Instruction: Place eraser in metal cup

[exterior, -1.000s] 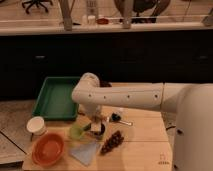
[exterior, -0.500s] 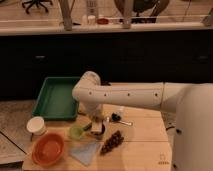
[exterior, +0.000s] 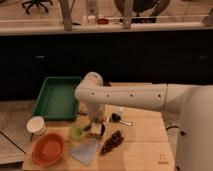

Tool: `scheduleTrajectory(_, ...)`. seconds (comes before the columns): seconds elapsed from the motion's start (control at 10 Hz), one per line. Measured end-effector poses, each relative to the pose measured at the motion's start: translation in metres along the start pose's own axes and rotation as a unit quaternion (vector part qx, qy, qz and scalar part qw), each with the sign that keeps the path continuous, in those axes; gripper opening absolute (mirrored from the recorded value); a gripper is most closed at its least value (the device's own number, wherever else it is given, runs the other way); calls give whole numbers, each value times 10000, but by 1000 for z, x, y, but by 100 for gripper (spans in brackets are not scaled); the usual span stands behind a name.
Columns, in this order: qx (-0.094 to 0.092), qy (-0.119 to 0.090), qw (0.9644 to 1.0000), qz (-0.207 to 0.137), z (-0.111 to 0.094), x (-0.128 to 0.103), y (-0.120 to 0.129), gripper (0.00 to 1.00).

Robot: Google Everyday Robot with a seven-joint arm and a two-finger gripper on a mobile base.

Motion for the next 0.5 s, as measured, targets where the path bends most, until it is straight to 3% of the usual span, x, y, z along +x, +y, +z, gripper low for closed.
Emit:
scheduleTrajectory(0.1,-6,5,10000,39,1,-1,2,79)
scheduleTrajectory(0.5,51,16,9999,129,3,-5,6,80)
